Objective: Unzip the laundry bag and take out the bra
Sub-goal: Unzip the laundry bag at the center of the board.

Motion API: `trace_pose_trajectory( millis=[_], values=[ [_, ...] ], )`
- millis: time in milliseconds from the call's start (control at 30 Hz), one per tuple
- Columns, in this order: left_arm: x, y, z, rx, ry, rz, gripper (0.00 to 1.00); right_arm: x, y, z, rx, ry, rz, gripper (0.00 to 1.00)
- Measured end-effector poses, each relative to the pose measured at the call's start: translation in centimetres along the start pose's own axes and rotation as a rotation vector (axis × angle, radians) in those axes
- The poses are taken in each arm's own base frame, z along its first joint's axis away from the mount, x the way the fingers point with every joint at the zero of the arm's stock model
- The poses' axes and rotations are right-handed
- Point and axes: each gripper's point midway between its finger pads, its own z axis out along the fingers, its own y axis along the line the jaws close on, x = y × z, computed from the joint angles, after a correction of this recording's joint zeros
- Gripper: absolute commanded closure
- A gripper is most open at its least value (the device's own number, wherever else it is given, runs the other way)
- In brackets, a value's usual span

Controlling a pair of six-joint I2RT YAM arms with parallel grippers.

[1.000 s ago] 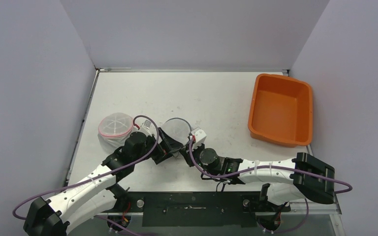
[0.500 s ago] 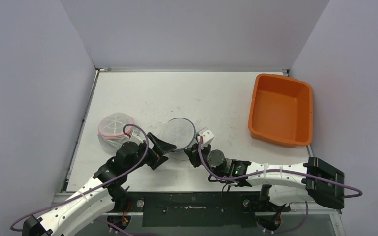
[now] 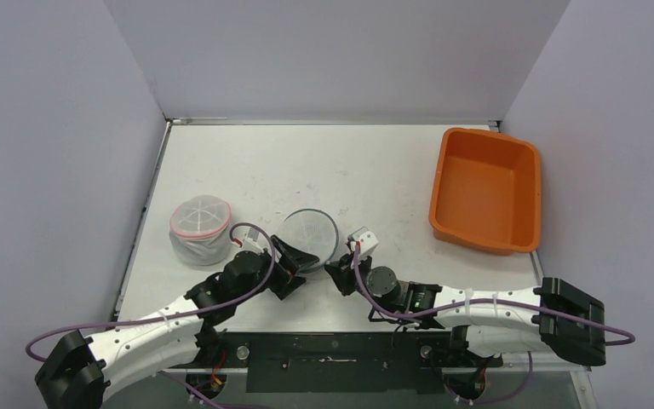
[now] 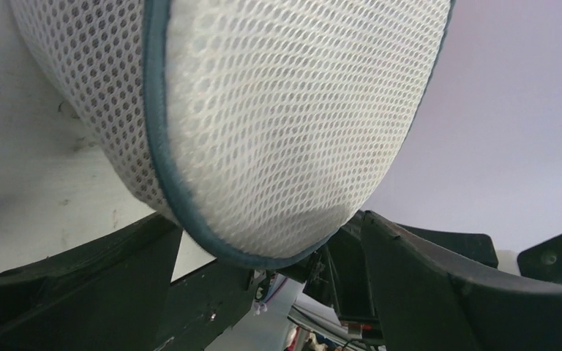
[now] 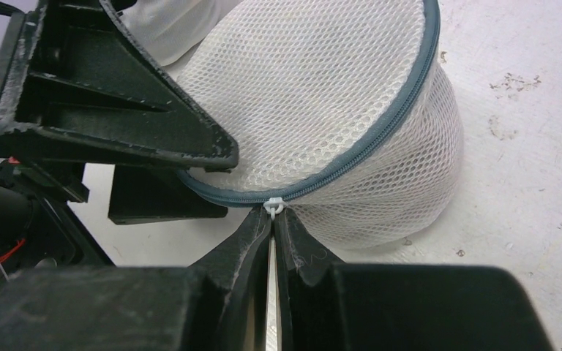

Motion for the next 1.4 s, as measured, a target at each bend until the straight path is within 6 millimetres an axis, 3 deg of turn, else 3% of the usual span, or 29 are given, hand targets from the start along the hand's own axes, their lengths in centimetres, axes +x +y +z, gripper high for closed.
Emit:
trace_pose_trajectory(
  millis=[400, 567, 700, 1100, 1400],
  values=[
    [-1.7, -0.4, 1.2, 0.014, -0.1, -0.012, 0.6, 0.6, 1.2, -0.3, -0.034, 0.015, -0.006, 0.95],
    [-3.0, -0.4, 1.2, 0.016, -0.121, 0.01, 0.82, 0.9, 1.1, -0.4, -0.028, 0.025, -0.016, 0.95],
    [-4.0, -1.3, 1.2, 0.03, -0.109, 0.032, 0.94, 1.0, 0.5, -0.5, 0.0, 0.026, -0.026, 0.95],
    [-3.8, -3.3, 2.5, 0.044, 0.018, 0.153, 0.98, -0.5, -3.0, -2.0, 0.136, -0.039, 0.005, 0.95],
    [-3.5, -6.1, 6.8, 0.058, 0.216, 0.26, 0.95, 0.0, -3.9, -3.0, 0.164, -0.042, -0.003, 0.95]
  ],
)
